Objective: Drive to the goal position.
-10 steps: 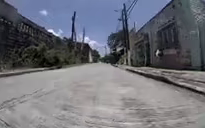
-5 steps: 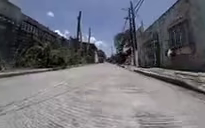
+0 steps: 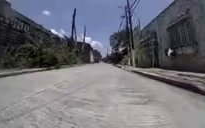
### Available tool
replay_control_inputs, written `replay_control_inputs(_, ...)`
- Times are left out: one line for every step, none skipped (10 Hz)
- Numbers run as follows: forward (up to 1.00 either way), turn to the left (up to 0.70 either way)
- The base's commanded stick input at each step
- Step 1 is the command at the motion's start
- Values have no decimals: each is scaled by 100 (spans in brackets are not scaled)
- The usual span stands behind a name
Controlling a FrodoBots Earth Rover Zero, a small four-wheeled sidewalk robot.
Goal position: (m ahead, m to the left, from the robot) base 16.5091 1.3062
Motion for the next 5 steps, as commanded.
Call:
replay_control_inputs(100, -26)
replay_control_inputs(100, -26)
replay_control_inputs(100, -5)
replay_control_inputs(100, 14)
replay_control_inputs(100, 14)
